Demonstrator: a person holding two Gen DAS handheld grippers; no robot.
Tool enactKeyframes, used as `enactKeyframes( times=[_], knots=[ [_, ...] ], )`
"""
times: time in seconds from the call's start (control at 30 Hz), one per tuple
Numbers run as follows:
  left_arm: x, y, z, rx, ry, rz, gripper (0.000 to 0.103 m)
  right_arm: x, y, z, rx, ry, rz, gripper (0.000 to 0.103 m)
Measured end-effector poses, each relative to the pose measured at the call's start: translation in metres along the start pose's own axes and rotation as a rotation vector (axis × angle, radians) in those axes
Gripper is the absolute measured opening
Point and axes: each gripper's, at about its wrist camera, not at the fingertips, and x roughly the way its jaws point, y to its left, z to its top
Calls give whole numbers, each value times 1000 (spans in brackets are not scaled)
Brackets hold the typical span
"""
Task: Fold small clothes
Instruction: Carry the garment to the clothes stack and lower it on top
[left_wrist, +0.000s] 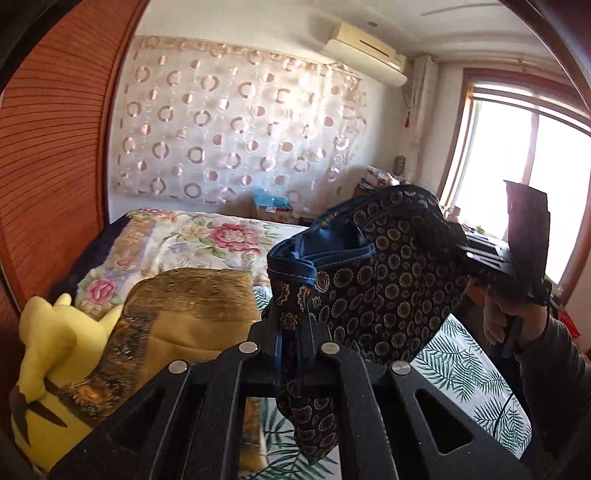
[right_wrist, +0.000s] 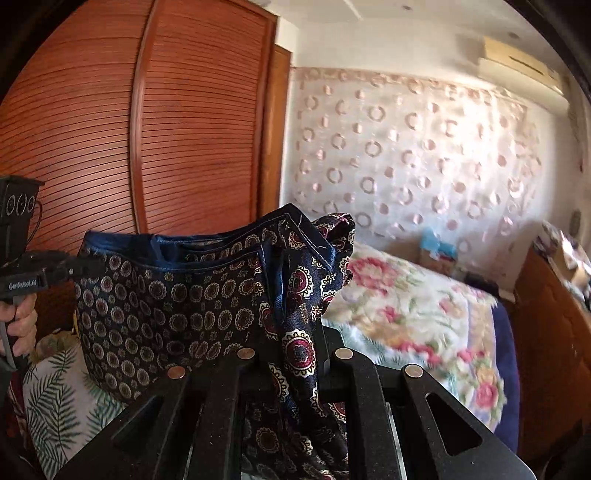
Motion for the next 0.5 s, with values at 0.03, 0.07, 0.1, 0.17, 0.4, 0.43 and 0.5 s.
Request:
enactKeyframes(
  times=[0.03,0.07,0.1,0.17,0.4,0.43,0.5],
  knots=[
    [-2,3,-2,-9,-3,7,6,8,2,7,-21,0,14,11],
    [-4,9,-5,-22,-8,16,6,14,5,11,-37,0,25,11],
    [-7,17,-9,-43,-14,28,6,24,8,18,-57,0,38,11],
    [-14,27,-16,-65,-20,41,6,42,15,30,-96,4,60,11],
    [-26,62,-41,-150,-18,103,6,117,35,63,-199,44,139,11],
    [-26,68,-47,-166,-11,114,6,128,37,65,-207,56,149,11],
    [-26,74,-57,-190,-1,131,6,150,42,69,-224,77,167,11]
  ],
)
